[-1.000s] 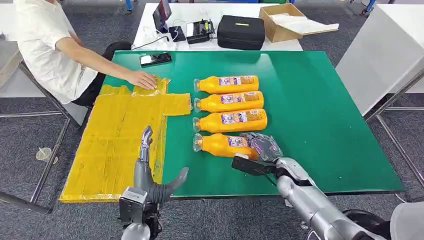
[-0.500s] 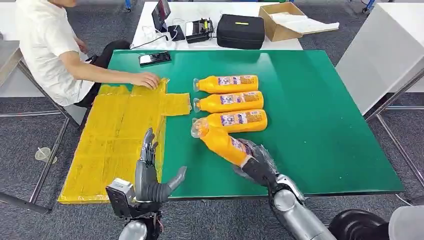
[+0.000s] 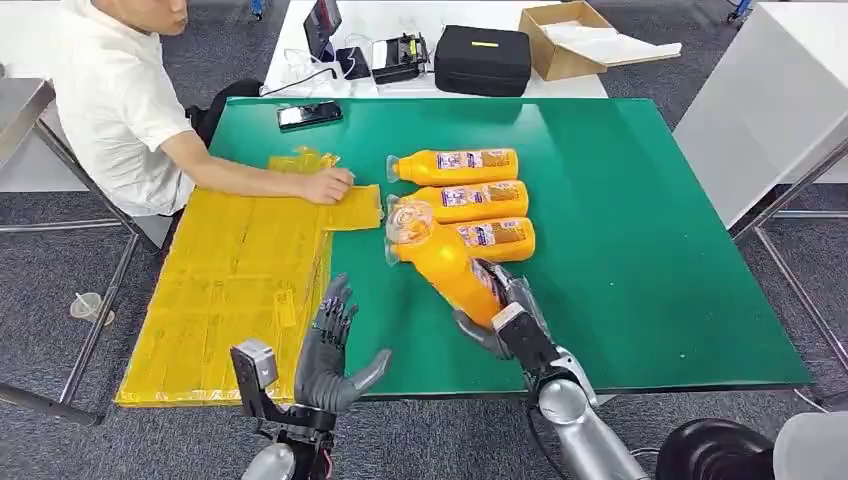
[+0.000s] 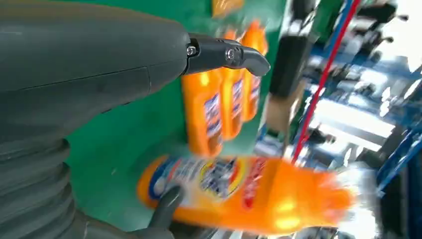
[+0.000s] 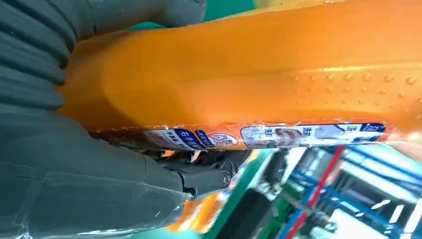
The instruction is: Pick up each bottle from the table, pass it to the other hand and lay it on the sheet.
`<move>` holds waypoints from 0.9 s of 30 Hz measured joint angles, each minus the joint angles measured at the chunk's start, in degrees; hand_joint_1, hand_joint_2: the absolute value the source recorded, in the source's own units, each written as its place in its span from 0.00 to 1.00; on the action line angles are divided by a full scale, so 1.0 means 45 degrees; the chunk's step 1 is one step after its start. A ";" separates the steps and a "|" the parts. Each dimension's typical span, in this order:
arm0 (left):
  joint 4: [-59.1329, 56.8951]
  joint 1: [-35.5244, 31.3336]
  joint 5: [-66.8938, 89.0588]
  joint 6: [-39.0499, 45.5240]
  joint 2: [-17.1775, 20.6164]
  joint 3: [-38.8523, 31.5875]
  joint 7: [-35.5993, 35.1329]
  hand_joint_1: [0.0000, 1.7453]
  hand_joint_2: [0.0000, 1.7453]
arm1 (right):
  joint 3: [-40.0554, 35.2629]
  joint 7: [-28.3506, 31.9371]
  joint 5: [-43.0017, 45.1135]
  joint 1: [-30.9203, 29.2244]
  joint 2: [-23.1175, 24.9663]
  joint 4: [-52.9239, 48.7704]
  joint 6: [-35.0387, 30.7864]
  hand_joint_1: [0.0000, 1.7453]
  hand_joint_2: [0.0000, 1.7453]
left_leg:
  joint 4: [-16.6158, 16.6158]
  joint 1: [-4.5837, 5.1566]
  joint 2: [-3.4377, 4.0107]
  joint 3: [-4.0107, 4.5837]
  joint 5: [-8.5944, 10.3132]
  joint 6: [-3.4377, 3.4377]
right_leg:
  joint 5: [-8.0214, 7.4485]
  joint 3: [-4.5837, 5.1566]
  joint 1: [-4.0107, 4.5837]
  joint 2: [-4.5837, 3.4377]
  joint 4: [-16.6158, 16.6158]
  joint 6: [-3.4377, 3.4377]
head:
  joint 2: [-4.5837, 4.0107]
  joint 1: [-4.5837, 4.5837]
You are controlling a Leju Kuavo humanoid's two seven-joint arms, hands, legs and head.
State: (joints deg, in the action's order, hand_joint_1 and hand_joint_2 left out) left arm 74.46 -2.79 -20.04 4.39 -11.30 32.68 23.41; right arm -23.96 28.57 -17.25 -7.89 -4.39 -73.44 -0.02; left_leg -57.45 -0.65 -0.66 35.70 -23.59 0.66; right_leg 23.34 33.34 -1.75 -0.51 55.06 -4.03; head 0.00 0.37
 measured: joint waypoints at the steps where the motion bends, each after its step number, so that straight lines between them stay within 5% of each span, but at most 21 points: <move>1: -0.0154 -0.0068 -0.0043 -0.0082 0.0000 0.0043 -0.0062 0.00 1.00 | -0.0120 0.0019 -0.0010 -0.0070 0.0086 0.0000 0.0038 0.97 1.00 | 0.0000 0.0000 0.0004 -0.0001 0.0000 0.0000 | 0.0000 0.0003 0.0000 -0.0001 0.0000 0.0000 | 0.0000 0.0005; 27: -0.1826 -0.1458 -0.0228 0.0525 -0.0384 0.0209 -0.0107 0.00 1.00 | -0.3230 0.0063 -0.2302 -0.1086 0.0578 0.1190 -0.0758 1.00 1.00 | -0.0002 -0.0001 -0.0021 0.0030 0.0005 0.0000 | 0.0000 0.0027 -0.0001 0.0006 0.0002 0.0000 | 0.0000 0.0005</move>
State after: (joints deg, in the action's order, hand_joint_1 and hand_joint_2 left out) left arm 66.25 -9.36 -21.07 6.75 -13.03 33.62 22.93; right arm -38.49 28.85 -27.61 -12.78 -1.79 -68.08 -3.43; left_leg -57.46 -0.65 -0.76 35.83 -23.57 0.66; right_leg 23.34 33.46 -1.76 -0.49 55.07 -4.04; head 0.00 0.39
